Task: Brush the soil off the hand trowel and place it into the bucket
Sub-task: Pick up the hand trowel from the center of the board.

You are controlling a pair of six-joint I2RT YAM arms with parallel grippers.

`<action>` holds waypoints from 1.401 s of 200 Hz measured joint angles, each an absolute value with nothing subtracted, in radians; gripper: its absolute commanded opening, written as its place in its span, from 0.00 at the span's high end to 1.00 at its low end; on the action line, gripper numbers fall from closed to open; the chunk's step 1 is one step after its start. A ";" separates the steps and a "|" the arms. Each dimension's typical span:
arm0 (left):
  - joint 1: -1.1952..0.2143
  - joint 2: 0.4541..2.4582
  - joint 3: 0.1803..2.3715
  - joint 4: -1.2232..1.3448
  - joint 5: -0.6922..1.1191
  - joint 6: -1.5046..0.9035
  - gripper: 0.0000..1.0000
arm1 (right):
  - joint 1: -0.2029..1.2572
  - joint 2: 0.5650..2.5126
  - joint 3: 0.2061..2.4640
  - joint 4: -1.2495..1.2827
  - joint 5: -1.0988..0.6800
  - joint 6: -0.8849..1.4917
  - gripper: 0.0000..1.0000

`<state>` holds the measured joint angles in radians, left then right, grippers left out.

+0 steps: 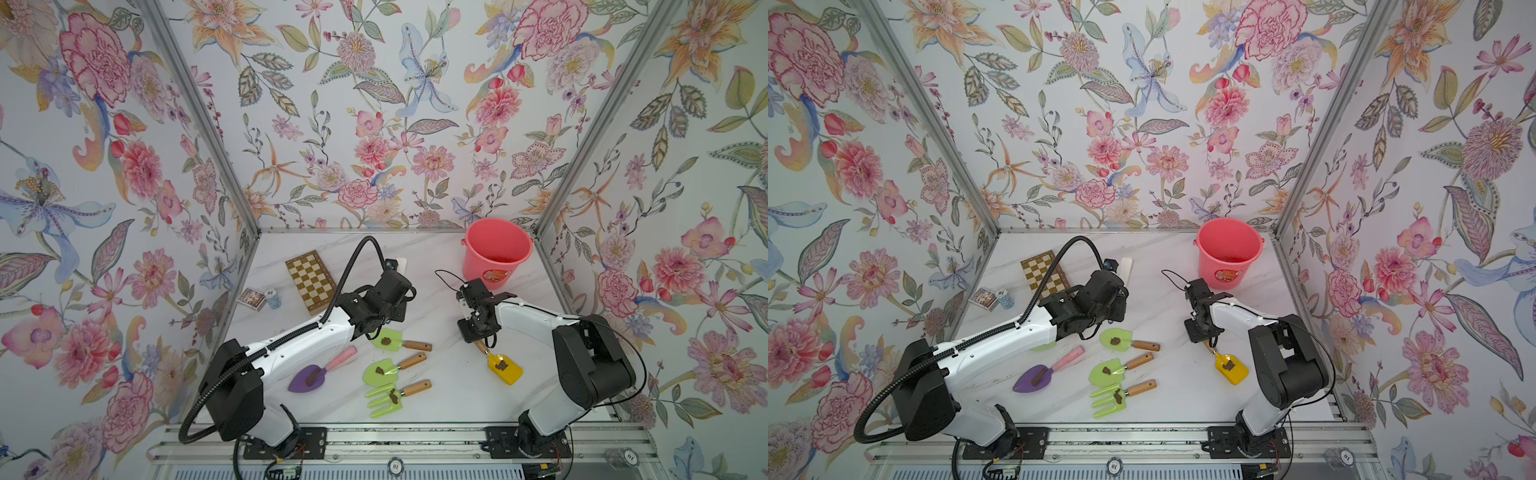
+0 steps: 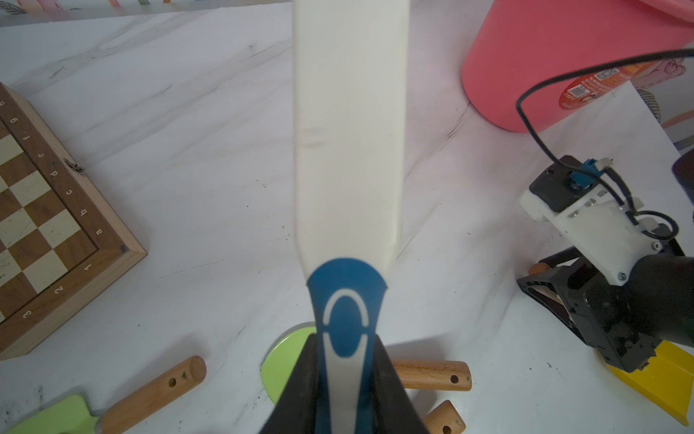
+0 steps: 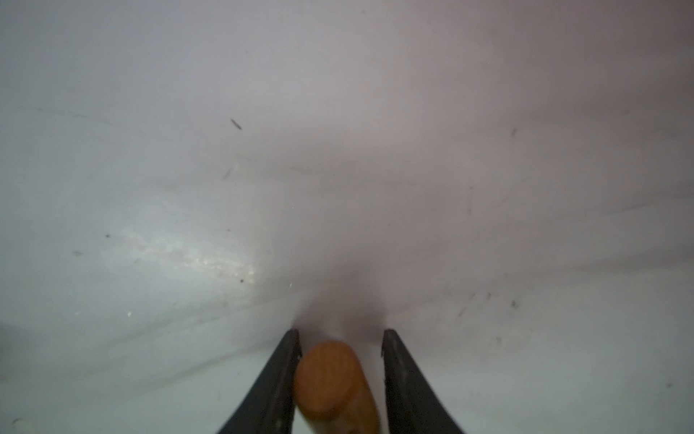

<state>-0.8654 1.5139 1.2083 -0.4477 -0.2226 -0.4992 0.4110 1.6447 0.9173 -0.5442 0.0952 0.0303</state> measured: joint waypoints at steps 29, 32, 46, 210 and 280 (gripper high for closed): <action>-0.869 1.514 1.208 -0.447 -0.226 -0.511 0.94 | 0.438 1.665 0.936 -0.537 0.113 0.020 0.69; -0.870 1.514 1.208 -0.447 -0.227 -0.512 0.94 | 0.439 1.666 0.938 -0.537 0.114 0.019 0.69; -0.875 1.514 1.208 -0.448 -0.235 -0.516 0.94 | 0.440 1.671 0.943 -0.536 0.115 0.015 0.69; -0.897 1.518 1.187 -0.448 -0.274 -0.548 0.92 | 0.428 1.658 0.928 -0.530 0.105 -0.022 0.67; -0.898 1.534 1.187 -0.447 -0.273 -0.548 0.92 | 0.424 1.657 0.927 -0.533 0.095 -0.019 0.83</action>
